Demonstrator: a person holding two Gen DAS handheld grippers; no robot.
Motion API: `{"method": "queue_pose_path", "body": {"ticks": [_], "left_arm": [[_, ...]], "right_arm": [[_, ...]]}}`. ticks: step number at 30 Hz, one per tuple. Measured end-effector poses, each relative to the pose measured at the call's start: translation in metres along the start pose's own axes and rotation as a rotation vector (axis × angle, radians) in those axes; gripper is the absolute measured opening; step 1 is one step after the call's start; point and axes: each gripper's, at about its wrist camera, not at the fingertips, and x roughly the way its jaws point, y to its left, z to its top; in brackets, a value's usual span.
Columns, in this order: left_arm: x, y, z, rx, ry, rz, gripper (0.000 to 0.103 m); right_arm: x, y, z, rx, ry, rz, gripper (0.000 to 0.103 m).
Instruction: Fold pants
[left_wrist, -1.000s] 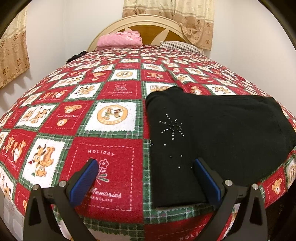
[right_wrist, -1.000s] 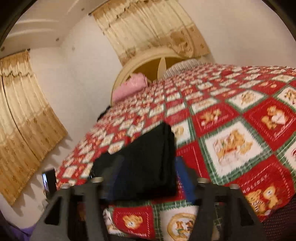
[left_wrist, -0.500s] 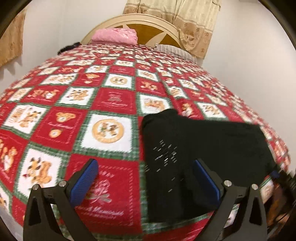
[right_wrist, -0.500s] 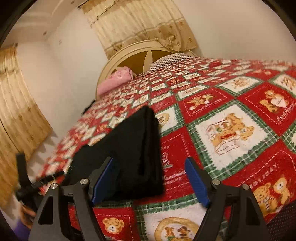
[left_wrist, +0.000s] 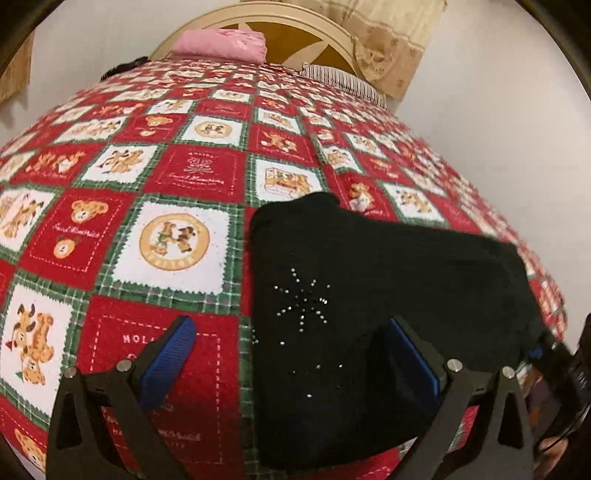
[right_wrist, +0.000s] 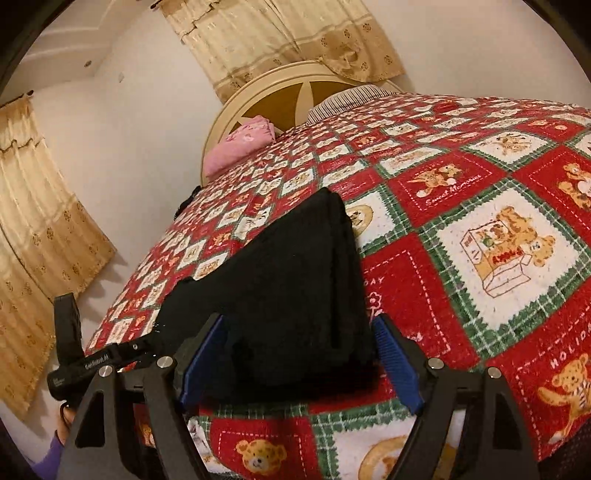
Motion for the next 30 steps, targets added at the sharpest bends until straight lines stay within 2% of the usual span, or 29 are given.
{"method": "queue_pose_path", "body": {"ticks": [3,5,6,7,8,9,10,13,17,19,22,25,30], "left_arm": [[0.003,-0.008,-0.003,0.040,-0.002,0.055,0.103],[0.003,-0.011,-0.003,0.039,0.008,0.062,0.103],[0.003,-0.013,-0.003,0.041,0.019,0.061,0.103],[0.004,-0.014,-0.003,0.048,0.026,0.062,0.103],[0.005,-0.015,-0.002,0.057,0.033,0.064,0.103],[0.005,-0.017,-0.002,0.064,0.034,0.065,0.098],[0.004,-0.020,-0.003,0.067,0.031,0.055,0.087],[0.001,-0.030,-0.003,0.094,0.024,0.039,0.065],[-0.002,-0.034,-0.001,0.092,0.009,0.040,0.047],[-0.003,-0.032,0.001,0.073,0.007,0.028,0.035],[-0.003,-0.034,0.003,0.062,0.005,0.029,0.029],[-0.005,-0.041,0.001,0.095,-0.012,0.057,0.024],[-0.011,-0.041,0.002,0.098,-0.029,0.062,0.020]], "right_arm": [[0.005,0.014,-0.006,-0.087,-0.016,-0.051,0.082],[0.007,0.021,-0.010,-0.137,-0.024,-0.090,0.078],[0.008,0.024,-0.011,-0.159,-0.021,-0.114,0.071],[0.008,0.024,-0.011,-0.173,-0.014,-0.124,0.059],[0.008,0.023,-0.011,-0.171,-0.005,-0.110,0.051],[0.009,0.020,-0.009,-0.158,0.009,-0.085,0.037],[0.010,0.019,-0.009,-0.147,0.014,-0.073,0.036],[0.010,0.025,-0.013,-0.187,0.004,-0.105,0.035],[0.008,0.033,-0.017,-0.235,-0.013,-0.138,0.034],[0.007,0.035,-0.019,-0.251,-0.024,-0.148,0.033],[0.006,0.039,-0.021,-0.277,-0.036,-0.169,0.032],[0.005,0.044,-0.022,-0.308,-0.049,-0.194,0.032],[0.000,0.049,-0.021,-0.325,-0.058,-0.198,0.031]]}}
